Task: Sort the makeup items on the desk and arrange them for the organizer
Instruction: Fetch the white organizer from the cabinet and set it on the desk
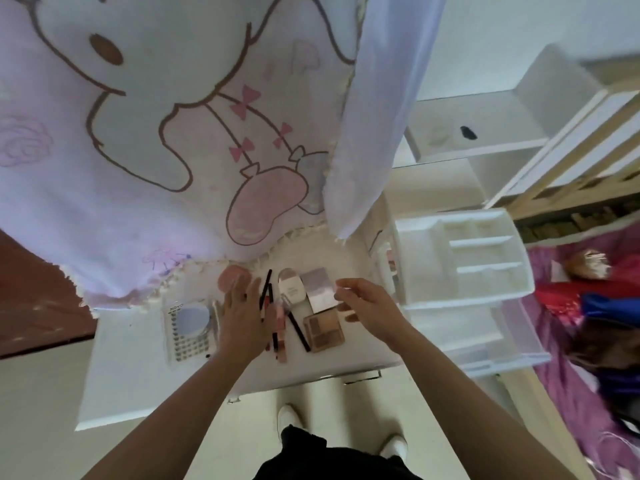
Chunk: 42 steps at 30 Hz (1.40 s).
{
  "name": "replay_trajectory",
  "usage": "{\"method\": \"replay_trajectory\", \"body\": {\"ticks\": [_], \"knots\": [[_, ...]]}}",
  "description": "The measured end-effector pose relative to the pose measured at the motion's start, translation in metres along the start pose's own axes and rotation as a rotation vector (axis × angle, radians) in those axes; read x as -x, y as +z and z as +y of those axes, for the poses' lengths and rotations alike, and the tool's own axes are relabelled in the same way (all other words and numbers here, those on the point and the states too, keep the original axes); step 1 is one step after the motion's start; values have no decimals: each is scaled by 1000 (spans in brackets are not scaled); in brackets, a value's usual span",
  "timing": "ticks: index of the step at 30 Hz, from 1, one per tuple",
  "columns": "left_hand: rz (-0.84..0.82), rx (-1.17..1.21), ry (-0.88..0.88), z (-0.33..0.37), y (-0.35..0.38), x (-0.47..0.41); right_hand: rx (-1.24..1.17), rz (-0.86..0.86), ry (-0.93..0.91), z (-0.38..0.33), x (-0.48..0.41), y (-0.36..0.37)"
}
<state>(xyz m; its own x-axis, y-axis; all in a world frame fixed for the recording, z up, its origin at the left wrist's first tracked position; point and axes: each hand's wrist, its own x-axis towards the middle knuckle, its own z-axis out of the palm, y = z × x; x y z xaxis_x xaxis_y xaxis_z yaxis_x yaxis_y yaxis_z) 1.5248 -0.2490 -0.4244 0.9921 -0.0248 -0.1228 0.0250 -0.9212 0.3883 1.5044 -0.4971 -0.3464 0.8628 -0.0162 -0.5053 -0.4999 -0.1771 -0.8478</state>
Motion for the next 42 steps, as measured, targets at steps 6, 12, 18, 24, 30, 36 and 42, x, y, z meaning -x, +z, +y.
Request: {"method": "replay_trajectory", "body": {"ticks": [6, 12, 18, 24, 30, 36, 42], "knots": [[-238, 212, 115, 109, 28, 29, 185, -12, -144, 15, 74, -97], [-624, 741, -230, 203, 56, 74, 980, 40, -69, 73, 109, -183], [-546, 916, -457, 249, 63, 86, 1152, -42, -202, 102, 117, -205], [-566, 772, -434, 255, 54, 101, 1081, -96, -236, 110, 123, -209], [-460, 879, -443, 256, 61, 105, 1115, -4, -345, 115, 119, -216], [-443, 917, -496, 251, 63, 96, 1147, 0, -398, 111, 108, -212], [-401, 956, -495, 248, 62, 88, 1071, 190, -394, 109, 92, -209]]}}
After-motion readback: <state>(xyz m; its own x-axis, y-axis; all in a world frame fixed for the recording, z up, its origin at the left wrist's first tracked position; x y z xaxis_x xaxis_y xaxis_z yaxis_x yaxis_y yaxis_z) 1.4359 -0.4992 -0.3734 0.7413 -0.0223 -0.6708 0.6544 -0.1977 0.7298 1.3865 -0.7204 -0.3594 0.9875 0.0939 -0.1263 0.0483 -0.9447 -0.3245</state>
